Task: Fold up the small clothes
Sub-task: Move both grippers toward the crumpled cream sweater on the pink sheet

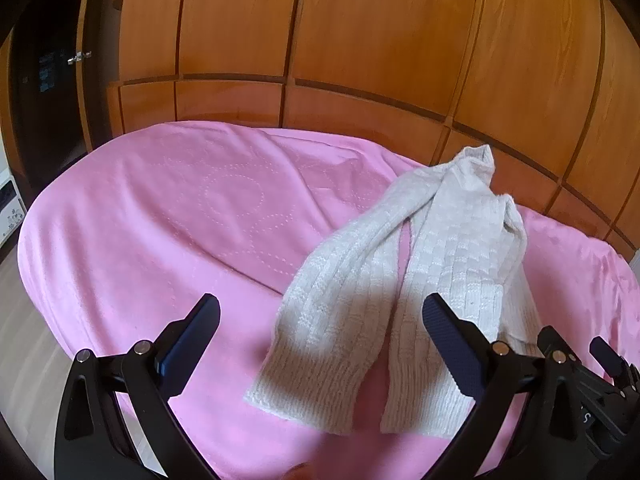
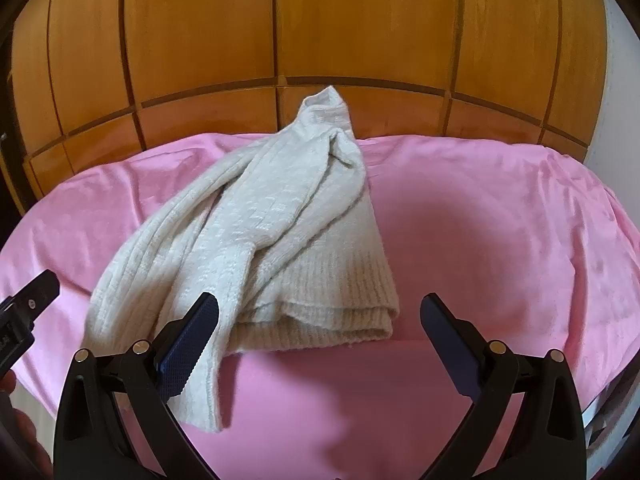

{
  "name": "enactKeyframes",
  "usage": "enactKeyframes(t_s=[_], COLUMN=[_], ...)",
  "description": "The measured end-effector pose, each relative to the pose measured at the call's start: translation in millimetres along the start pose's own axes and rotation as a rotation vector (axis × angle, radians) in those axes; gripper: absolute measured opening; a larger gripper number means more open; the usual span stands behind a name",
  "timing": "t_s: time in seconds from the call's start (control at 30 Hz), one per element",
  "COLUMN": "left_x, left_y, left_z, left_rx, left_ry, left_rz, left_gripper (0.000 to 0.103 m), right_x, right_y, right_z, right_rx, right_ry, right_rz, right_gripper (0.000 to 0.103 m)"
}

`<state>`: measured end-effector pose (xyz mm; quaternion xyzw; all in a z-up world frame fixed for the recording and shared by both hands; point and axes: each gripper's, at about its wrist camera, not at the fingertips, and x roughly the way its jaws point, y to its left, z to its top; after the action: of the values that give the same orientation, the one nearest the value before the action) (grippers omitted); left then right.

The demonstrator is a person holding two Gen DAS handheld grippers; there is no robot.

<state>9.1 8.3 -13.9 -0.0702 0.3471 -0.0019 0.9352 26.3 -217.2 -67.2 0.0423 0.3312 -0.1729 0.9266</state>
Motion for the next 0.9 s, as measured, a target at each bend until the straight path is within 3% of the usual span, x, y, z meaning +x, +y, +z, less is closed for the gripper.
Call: enactKeyframes(t_s=[0.9], left_x=[6.5], left_y=[11.2], left_z=[-0.8], left_rx=[-0.009], left_ry=[0.003], left_rz=[0.041], left_gripper=[0.101], right_x=[0.7], right_y=[15.3], right_z=[-3.9], right_rx=[-0.06], right_ry=[0.015], right_rz=[0.027], right_gripper=[0.1])
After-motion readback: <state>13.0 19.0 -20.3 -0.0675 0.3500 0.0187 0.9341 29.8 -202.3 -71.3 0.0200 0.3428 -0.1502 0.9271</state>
